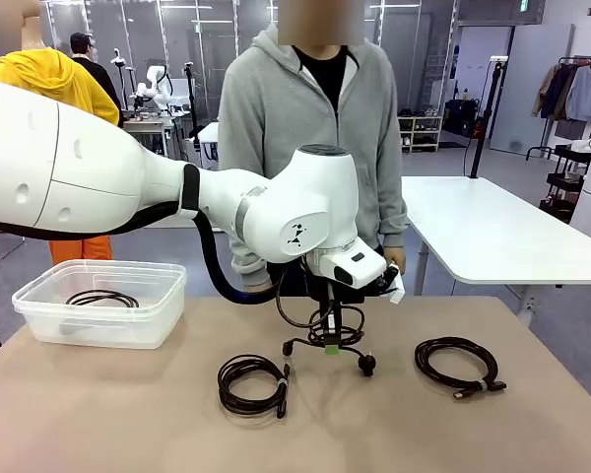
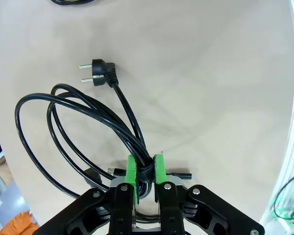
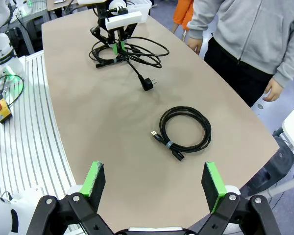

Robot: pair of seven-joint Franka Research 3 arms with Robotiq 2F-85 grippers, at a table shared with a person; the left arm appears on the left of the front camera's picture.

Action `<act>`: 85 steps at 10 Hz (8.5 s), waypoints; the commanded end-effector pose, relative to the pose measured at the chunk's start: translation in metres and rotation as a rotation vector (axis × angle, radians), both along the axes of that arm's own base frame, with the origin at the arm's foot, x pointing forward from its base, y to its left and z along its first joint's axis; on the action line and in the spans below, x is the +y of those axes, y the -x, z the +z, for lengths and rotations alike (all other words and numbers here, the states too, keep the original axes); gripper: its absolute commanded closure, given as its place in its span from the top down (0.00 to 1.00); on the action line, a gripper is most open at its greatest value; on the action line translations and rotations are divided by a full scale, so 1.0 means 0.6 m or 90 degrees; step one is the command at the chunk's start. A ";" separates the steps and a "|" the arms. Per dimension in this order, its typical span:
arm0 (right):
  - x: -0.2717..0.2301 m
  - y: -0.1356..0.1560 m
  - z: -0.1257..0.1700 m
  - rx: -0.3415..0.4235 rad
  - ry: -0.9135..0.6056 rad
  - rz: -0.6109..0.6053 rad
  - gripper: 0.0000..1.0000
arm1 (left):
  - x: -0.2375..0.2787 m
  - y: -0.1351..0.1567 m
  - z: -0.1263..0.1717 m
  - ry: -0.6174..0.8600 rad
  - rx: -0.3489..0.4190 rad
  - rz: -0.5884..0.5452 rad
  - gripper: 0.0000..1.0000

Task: Organize and store the cables.
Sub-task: Place the Power Cable into the Organizing box, then place the USB Extension Cable into the Organizing box.

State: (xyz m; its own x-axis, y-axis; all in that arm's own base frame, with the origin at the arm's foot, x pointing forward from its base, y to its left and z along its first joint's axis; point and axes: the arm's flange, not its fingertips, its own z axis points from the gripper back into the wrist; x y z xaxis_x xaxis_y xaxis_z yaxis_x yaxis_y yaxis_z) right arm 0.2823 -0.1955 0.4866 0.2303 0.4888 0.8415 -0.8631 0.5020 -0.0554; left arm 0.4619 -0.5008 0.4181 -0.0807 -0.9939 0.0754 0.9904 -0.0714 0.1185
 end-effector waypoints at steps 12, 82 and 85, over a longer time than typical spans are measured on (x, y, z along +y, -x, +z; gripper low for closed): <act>0.004 0.003 0.003 -0.002 -0.004 -0.003 1.00 | 0.194 -0.038 0.152 0.021 -0.103 -0.202 0.17; 0.011 0.012 0.033 -0.011 0.052 0.014 1.00 | 0.827 -0.133 0.120 0.074 -0.159 0.306 1.00; 0.023 0.010 0.044 -0.001 0.077 0.010 1.00 | 0.819 -0.063 0.161 0.096 -0.141 0.373 1.00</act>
